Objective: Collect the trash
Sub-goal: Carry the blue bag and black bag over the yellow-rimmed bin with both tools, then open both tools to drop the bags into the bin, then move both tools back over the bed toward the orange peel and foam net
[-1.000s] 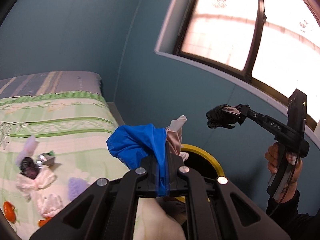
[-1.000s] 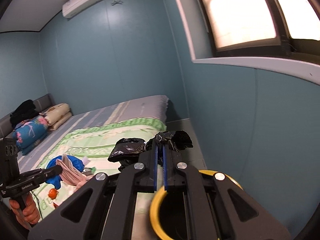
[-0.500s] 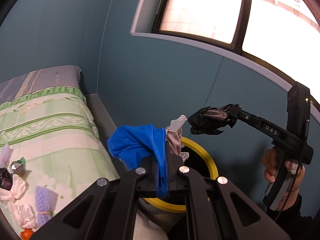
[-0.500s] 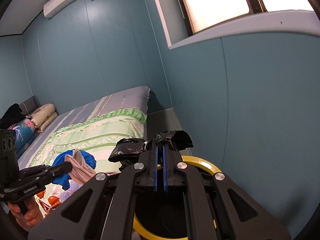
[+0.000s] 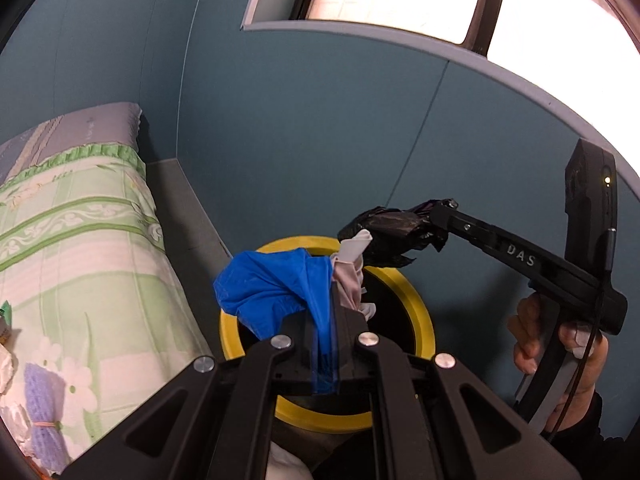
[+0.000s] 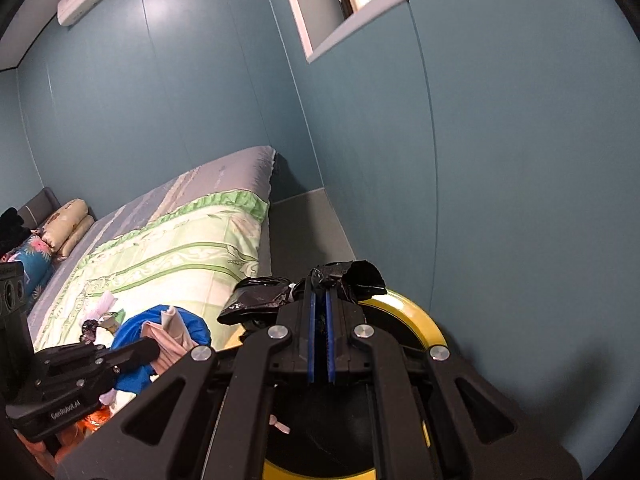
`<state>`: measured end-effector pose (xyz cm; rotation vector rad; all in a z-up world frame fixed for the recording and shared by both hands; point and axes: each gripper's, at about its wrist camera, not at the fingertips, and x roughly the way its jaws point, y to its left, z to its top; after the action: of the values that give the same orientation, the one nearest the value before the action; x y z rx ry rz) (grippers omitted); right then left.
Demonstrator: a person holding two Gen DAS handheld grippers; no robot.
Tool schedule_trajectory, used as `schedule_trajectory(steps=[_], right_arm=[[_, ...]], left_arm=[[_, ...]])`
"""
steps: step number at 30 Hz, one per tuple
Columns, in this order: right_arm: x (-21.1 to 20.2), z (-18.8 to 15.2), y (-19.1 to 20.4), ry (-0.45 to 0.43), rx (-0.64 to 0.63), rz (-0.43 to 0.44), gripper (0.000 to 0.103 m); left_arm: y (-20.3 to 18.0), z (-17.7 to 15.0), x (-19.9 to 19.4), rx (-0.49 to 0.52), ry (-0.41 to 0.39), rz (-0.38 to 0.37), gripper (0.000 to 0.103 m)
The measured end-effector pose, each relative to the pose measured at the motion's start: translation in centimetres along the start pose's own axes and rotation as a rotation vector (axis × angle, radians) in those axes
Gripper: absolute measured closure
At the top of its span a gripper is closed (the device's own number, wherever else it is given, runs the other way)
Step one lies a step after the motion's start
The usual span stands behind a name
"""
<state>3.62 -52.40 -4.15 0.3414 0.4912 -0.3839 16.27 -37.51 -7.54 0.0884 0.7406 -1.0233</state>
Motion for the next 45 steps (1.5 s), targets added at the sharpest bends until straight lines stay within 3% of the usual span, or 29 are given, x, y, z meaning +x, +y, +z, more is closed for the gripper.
schedule_trajectory(steps=[13, 15, 17, 19, 29, 33, 38, 45], right_arm=[[2.9, -0.6, 0.0, 0.052, 0.001, -0.014, 0.098], [3.1, -0.5, -0.3, 0.051, 0.012, -0.025, 0.098], [3.3, -0.5, -0.6, 0.056, 0.027, -0.035, 0.098], [3.6, -0.4, -0.7, 0.061, 0.032, -0.044, 0.098], [4.1, -0.4, -0.8, 0.086, 0.043, -0.061, 0.095], [3.9, -0.1, -0.2, 0.079, 0.046, -0.06, 0.066], [3.2, 0.3, 1.3, 0.056, 0.025, -0.061, 0.065], [0.6, 1.2, 5.8, -0.001, -0.043, 0.014, 0.062]], left_arm=[[0.4, -1.4, 3.2, -0.014, 0.051, 0.009, 0.099], [0.3, -1.5, 3.1, -0.019, 0.05, 0.011, 0.089], [0.5, -1.7, 3.0, -0.027, 0.04, 0.021, 0.056], [0.7, -1.8, 2.7, -0.036, 0.02, 0.042, 0.045], [2.6, -1.4, -0.4, -0.083, -0.027, 0.062, 0.042], [4.3, -1.1, -2.9, -0.106, -0.058, 0.089, 0.041], [6.8, -0.8, -6.5, -0.135, -0.1, 0.143, 0.041], [11.5, -1.3, -13.6, -0.183, -0.182, 0.281, 0.036]])
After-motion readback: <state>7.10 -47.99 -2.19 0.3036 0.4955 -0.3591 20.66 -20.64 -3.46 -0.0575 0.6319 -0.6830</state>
